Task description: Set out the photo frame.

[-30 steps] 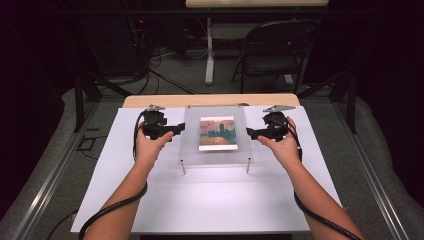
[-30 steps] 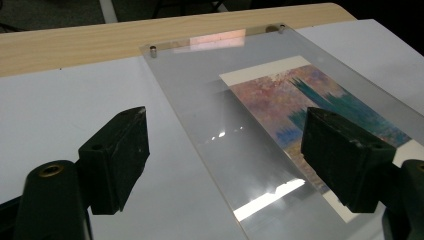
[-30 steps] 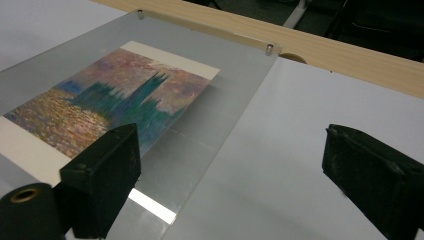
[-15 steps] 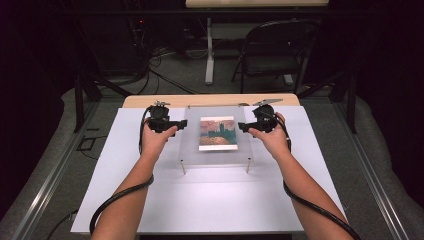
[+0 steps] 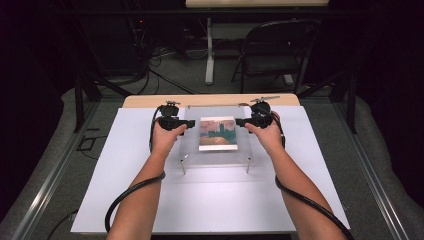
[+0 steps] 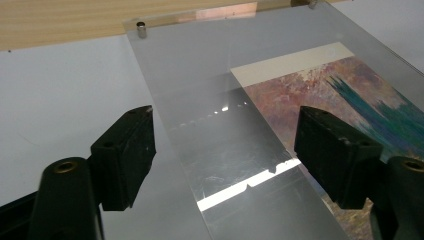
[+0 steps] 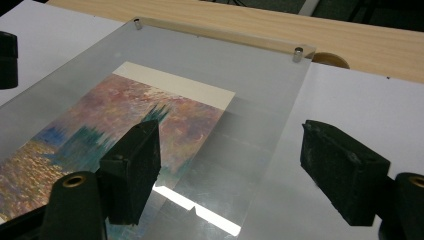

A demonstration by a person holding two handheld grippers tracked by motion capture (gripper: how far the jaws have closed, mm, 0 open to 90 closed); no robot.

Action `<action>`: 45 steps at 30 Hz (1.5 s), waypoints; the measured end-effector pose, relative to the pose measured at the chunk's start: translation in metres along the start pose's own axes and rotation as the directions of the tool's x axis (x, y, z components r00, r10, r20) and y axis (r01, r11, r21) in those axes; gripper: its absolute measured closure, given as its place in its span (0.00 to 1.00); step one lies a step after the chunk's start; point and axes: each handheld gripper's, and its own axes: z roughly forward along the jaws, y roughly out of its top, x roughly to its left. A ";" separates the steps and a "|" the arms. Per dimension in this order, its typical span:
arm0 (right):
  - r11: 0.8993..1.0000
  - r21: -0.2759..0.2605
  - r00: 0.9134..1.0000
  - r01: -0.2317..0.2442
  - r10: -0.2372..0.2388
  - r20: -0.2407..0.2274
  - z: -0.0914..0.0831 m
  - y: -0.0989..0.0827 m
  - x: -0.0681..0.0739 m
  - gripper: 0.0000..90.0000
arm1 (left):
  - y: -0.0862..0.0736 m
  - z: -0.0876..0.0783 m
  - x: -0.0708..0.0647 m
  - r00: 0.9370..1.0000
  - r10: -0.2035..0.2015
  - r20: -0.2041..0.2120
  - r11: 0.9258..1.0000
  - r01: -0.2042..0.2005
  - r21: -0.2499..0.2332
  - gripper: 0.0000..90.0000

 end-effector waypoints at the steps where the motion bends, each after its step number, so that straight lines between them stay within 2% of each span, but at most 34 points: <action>1: 1.000 0.000 1.000 -0.008 0.008 -0.004 0.001 0.000 -0.001 0.27 | 0.000 0.002 0.000 1.000 -0.003 -0.001 1.000 0.003 0.005 0.31; 6: 0.998 0.014 0.998 -0.057 0.058 -0.040 0.005 0.000 -0.009 0.33 | -0.001 0.008 0.005 0.999 -0.046 0.022 0.999 0.045 0.030 0.40; 11: 0.995 0.054 0.995 -0.087 0.090 -0.043 0.007 -0.004 -0.015 0.34 | -0.004 0.010 0.011 0.996 -0.082 0.036 0.995 0.080 0.060 0.44; 16: 0.984 0.080 0.983 -0.157 0.164 -0.085 0.009 -0.008 -0.021 0.36 | -0.006 0.012 0.013 0.996 -0.086 0.035 0.994 0.083 0.077 0.44; 20: 0.978 0.103 0.976 -0.182 0.193 -0.103 0.012 -0.010 -0.022 0.37 | -0.009 0.015 0.014 0.993 -0.105 0.055 0.991 0.099 0.093 0.43; 27: 0.976 0.127 0.973 -0.177 0.193 -0.128 0.017 -0.011 -0.015 0.36 | -0.010 0.018 0.012 0.992 -0.115 0.060 0.988 0.108 0.107 0.42; 30: 0.976 0.135 0.975 -0.169 0.185 -0.120 0.019 -0.012 -0.013 0.34 | -0.010 0.018 0.012 0.991 -0.117 0.062 0.988 0.110 0.109 0.40; 36: 0.969 0.173 0.973 -0.173 0.196 -0.121 0.024 -0.017 -0.015 0.33 | -0.011 0.021 0.012 0.989 -0.131 0.072 0.986 0.122 0.112 0.35; 38: 0.969 0.179 0.974 -0.170 0.193 -0.122 0.025 -0.018 -0.016 0.32 | -0.012 0.021 0.012 0.987 -0.139 0.077 0.985 0.130 0.112 0.34; 44: 0.965 0.182 0.965 -0.190 0.218 -0.146 0.029 -0.020 -0.017 0.30 | -0.013 0.022 0.016 0.979 -0.171 0.108 0.979 0.156 0.131 0.31; 45: 0.965 0.189 0.966 -0.185 0.213 -0.146 0.029 -0.020 -0.016 0.29 | -0.014 0.023 0.016 0.979 -0.171 0.110 0.979 0.157 0.132 0.31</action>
